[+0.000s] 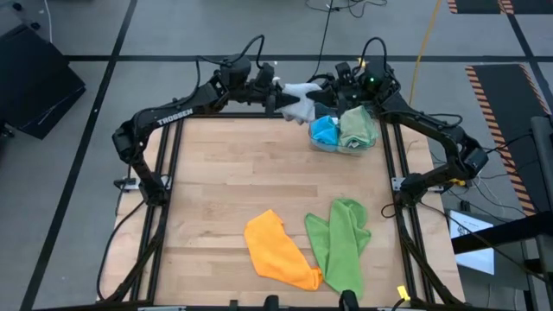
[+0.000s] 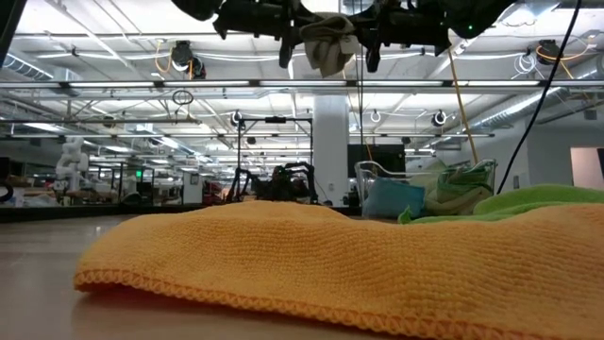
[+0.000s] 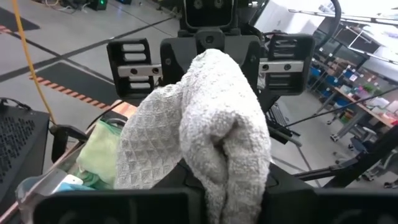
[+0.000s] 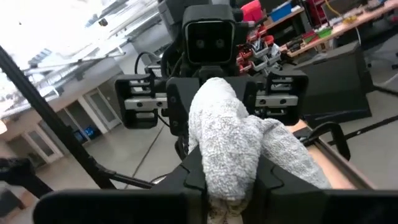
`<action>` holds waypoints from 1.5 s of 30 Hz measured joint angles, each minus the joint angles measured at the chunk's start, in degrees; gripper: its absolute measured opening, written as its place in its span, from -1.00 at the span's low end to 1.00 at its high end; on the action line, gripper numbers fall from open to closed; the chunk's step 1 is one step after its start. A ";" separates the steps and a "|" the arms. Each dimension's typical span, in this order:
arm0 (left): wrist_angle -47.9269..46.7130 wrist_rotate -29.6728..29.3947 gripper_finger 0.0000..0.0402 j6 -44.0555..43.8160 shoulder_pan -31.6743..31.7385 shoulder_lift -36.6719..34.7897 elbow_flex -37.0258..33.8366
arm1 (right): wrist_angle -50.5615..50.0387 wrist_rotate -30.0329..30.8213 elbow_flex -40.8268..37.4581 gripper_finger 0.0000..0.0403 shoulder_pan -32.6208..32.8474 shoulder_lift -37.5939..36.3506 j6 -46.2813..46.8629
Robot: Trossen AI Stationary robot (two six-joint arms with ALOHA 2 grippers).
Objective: Fold microfiber towels
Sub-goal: Put the grey microfiber towel into the transparent bin
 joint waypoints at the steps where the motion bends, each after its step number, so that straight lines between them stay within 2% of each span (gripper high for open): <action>1: 0.15 -0.04 -0.78 0.11 0.04 0.04 0.00 | 0.04 0.06 0.00 -0.75 0.00 0.00 1.32; 3: 0.70 -0.04 -0.78 0.78 0.05 0.04 -0.04 | -0.08 0.16 0.00 -0.63 0.00 -0.33 4.05; 6: 1.96 -0.50 -0.78 1.11 0.17 0.00 -0.04 | -1.94 0.67 0.01 -0.35 -0.10 -2.27 5.86; 13: 7.42 -2.18 -0.78 0.18 0.61 -0.03 -0.07 | -20.32 11.66 0.00 0.43 -0.04 -8.80 -1.22; 16: 9.39 -2.16 -0.78 -1.08 0.78 -0.03 -0.07 | -19.98 15.99 0.02 0.72 1.20 -9.76 -2.93; 19: 9.78 -2.26 -0.78 -1.32 0.82 -0.03 -0.07 | -17.28 18.54 0.00 0.92 2.85 -9.31 0.49; 23: 9.78 -2.77 -0.78 -1.41 0.82 -0.03 -0.07 | -14.36 17.95 0.02 0.96 4.35 -8.35 3.89; 29: 10.83 -0.63 -0.78 -1.05 0.74 -0.03 -0.07 | -10.86 19.10 0.00 0.98 5.77 -7.26 0.57; 32: 12.69 2.03 -0.78 -0.61 0.85 -0.03 -0.07 | -9.29 15.75 0.00 0.96 5.64 -7.65 -1.88; 39: 22.10 11.95 -0.78 -2.92 3.44 -0.14 -0.04 | -16.70 10.45 0.00 0.95 3.18 -13.04 -5.53; 42: 24.16 16.23 -0.78 4.12 3.44 -0.16 -0.04 | -16.84 12.16 0.00 0.94 2.52 -15.60 -10.53; 45: 23.41 16.57 -0.78 9.16 2.84 -0.44 -0.04 | -16.90 17.41 0.00 0.94 3.65 -17.44 -17.54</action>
